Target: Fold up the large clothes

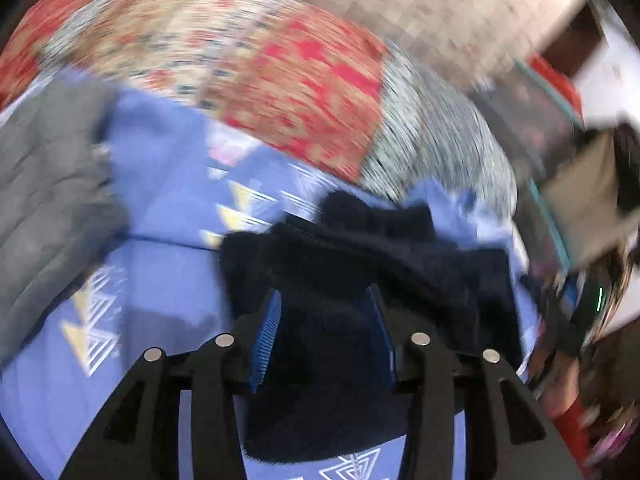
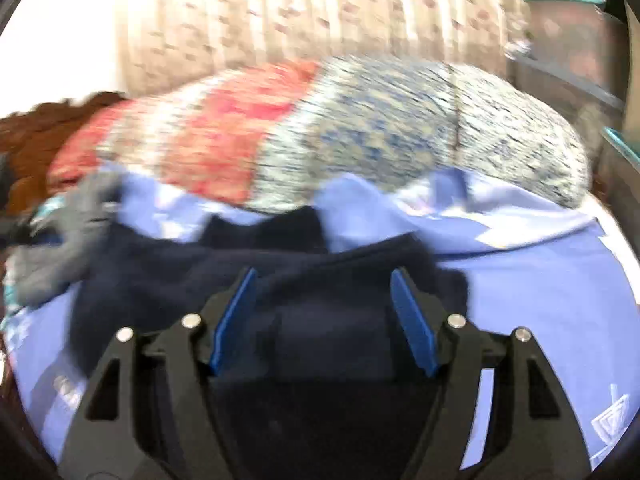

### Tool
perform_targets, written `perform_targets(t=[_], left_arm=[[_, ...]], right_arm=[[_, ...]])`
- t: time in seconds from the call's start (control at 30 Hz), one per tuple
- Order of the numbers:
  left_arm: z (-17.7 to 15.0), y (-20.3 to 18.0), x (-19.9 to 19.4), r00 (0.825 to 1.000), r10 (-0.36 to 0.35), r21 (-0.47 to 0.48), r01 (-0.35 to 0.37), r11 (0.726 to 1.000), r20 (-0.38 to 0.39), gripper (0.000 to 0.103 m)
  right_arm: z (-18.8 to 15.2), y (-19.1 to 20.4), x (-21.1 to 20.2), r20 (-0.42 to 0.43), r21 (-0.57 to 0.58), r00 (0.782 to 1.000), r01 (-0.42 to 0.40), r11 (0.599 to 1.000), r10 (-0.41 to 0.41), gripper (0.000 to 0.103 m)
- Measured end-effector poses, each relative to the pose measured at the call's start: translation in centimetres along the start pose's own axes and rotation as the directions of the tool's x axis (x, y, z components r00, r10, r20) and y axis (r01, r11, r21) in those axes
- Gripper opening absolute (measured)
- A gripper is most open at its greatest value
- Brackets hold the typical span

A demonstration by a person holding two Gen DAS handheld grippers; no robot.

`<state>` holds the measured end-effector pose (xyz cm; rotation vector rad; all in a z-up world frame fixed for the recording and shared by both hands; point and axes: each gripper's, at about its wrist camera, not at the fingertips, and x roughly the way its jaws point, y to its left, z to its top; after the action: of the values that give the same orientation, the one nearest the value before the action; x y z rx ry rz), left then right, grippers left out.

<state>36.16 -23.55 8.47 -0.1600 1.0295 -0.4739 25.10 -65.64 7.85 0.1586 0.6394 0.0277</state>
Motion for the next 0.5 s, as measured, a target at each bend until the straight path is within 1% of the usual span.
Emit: perform_targets(t=[0.03, 0.07, 0.1, 0.13, 0.17, 0.2, 0.23, 0.27, 0.3, 0.33, 0.37, 0.4, 0.43, 0.47, 0.5], left_arm=[[-0.4, -1.2, 1.8, 0.999, -0.018, 0.029, 0.019, 0.999, -0.032, 0.065], [-0.7, -2.1, 3.5, 0.998, -0.021, 0.051, 0.024, 0.998, -0.058, 0.065], [-1.0, -2.6, 4.6, 0.998, 0.000, 0.069, 0.004, 0.998, -0.065, 0.065], [-1.2, -3.0, 6.5, 0.995, 0.073, 0.098, -0.066, 0.993, -0.064, 0.065], [-1.2, -2.9, 8.0, 0.989, 0.130, 0.106, -0.122, 0.987, -0.071, 0.065], [-1.2, -2.0, 9.9, 0.978, 0.183, 0.095, -0.174, 0.980, -0.099, 0.065], [-1.1, -1.1, 10.7, 0.975, 0.192, 0.070, -0.185, 0.980, -0.112, 0.065], [-1.1, 0.0, 11.2, 0.975, 0.188, 0.040, -0.185, 0.982, -0.115, 0.065], [-0.8, 1.1, 11.5, 0.979, 0.172, 0.005, -0.173, 0.985, -0.110, 0.065], [-0.6, 1.5, 11.5, 0.983, 0.153, -0.013, -0.155, 0.988, -0.104, 0.065], [-0.4, 1.7, 11.5, 0.984, 0.142, -0.024, -0.145, 0.989, -0.105, 0.065], [-0.2, 1.7, 11.5, 0.983, 0.151, -0.027, -0.154, 0.988, -0.107, 0.065], [-0.1, 1.4, 11.4, 0.981, 0.162, -0.020, -0.165, 0.986, -0.107, 0.065], [0.0, 1.1, 11.4, 0.979, 0.175, -0.004, -0.176, 0.984, -0.105, 0.065], [0.0, 0.8, 11.4, 0.977, 0.189, 0.019, -0.188, 0.982, -0.102, 0.065]], right_arm=[[0.4, -0.7, 2.1, -0.062, 0.006, 0.998, 0.005, 1.000, -0.005, 0.067], [0.3, -0.9, 3.6, -0.108, 0.004, 0.994, 0.004, 1.000, -0.004, 0.066], [0.0, -0.7, 5.5, -0.175, -0.015, 0.984, -0.002, 1.000, -0.001, 0.044], [-0.3, -0.2, 6.8, -0.216, -0.060, 0.976, 0.011, 0.998, -0.023, 0.024], [-0.3, 0.4, 7.2, -0.216, -0.094, 0.975, 0.033, 0.995, -0.053, 0.010], [-0.2, 0.1, 6.9, -0.180, -0.098, 0.981, 0.060, 0.993, -0.077, 0.008], [0.0, -1.3, 6.4, -0.131, -0.057, 0.986, 0.094, 0.994, -0.101, 0.008], [0.6, -3.4, 5.8, -0.077, 0.039, 0.984, 0.163, 0.986, -0.160, 0.007], [0.6, -6.0, 5.5, -0.054, 0.165, 0.976, 0.217, 0.962, -0.211, 0.008], [0.4, -8.2, 5.4, -0.053, 0.263, 0.975, 0.222, 0.939, -0.216, 0.008], [0.2, -9.5, 5.9, -0.071, 0.324, 0.980, 0.200, 0.925, -0.187, 0.008], [-0.2, -9.9, 6.7, -0.110, 0.326, 0.982, 0.178, 0.928, -0.150, 0.011], [-0.3, -9.4, 6.9, -0.129, 0.298, 0.982, 0.174, 0.939, -0.141, 0.017], [-0.4, -8.6, 6.7, -0.127, 0.254, 0.980, 0.179, 0.950, -0.151, 0.038], [-0.4, -7.5, 5.7, -0.086, 0.204, 0.982, 0.184, 0.962, -0.170, 0.058]])
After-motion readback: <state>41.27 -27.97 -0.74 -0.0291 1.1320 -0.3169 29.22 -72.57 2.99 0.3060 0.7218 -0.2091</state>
